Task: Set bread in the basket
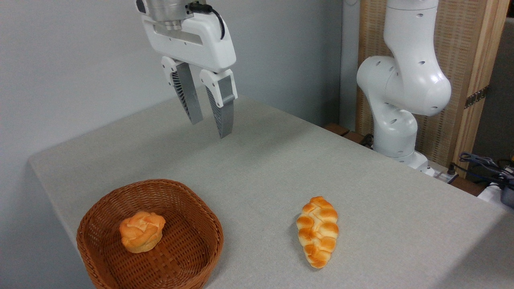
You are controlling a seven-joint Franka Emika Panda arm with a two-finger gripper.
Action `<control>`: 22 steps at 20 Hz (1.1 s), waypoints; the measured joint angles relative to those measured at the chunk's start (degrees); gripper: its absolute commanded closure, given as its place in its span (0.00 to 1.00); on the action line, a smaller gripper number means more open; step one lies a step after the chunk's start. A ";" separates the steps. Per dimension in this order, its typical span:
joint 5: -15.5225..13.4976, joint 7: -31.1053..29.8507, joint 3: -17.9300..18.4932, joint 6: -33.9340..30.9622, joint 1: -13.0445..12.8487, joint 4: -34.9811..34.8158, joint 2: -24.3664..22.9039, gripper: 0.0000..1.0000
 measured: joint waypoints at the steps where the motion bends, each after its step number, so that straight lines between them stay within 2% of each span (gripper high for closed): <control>1: 0.00 0.00 0.02 1.06 0.01 -1.58 -1.25 0.00; 5: 0.01 0.00 0.27 4.97 0.04 -7.52 -6.29 0.00; 13: 0.02 0.02 2.84 7.54 0.13 -17.01 -15.32 0.00; 22: 0.02 0.17 5.71 8.94 0.14 -21.45 -18.79 0.00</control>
